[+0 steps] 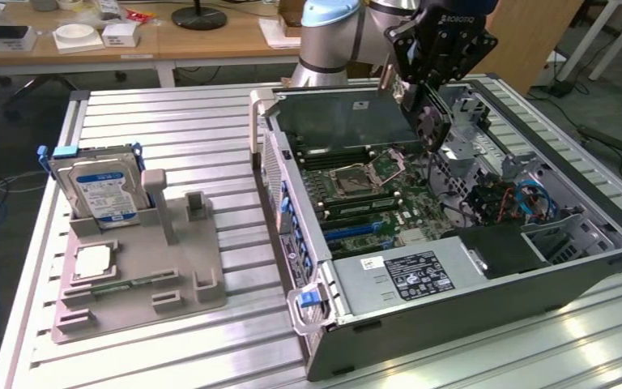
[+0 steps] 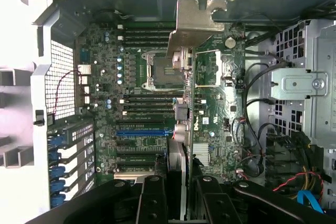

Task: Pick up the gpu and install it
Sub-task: 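Insert the gpu into the slot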

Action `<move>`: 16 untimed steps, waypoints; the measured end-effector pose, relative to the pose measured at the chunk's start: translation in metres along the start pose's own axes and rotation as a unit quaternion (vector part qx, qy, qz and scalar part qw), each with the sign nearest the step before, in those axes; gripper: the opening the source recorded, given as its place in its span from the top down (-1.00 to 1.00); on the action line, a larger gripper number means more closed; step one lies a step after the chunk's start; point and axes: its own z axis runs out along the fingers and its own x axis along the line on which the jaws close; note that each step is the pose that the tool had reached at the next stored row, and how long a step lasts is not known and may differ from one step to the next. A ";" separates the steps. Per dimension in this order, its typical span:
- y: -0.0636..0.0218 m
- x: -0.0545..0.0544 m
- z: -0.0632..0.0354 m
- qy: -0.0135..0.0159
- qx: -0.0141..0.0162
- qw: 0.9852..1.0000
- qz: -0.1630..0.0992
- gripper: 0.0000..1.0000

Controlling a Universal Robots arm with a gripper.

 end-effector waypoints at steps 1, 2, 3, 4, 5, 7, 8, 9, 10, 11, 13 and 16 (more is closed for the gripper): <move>0.0000 0.000 0.0000 0.000 0.000 1.000 -0.003 0.47; 0.0000 0.000 0.0000 0.000 0.000 1.000 -0.006 0.47; 0.0000 0.000 0.0000 0.000 0.000 1.000 -0.010 0.47; 0.0000 0.000 0.0000 0.000 0.000 1.000 -0.016 0.47; 0.0000 0.000 0.0000 0.001 0.000 1.000 -0.021 0.47; 0.0000 0.000 0.0000 0.001 0.000 0.999 -0.033 0.47; 0.0000 0.000 0.0000 0.001 0.000 0.999 -0.038 0.47; 0.0000 0.000 0.0000 0.001 0.000 0.999 -0.044 0.47; 0.0000 0.000 0.0000 0.001 0.000 0.999 -0.049 0.47; 0.0000 0.000 0.0000 0.001 0.000 0.999 -0.054 0.47; 0.0000 0.000 0.0000 0.002 0.000 0.998 -0.062 0.47; 0.0000 0.000 0.0000 0.002 0.000 0.997 -0.073 0.47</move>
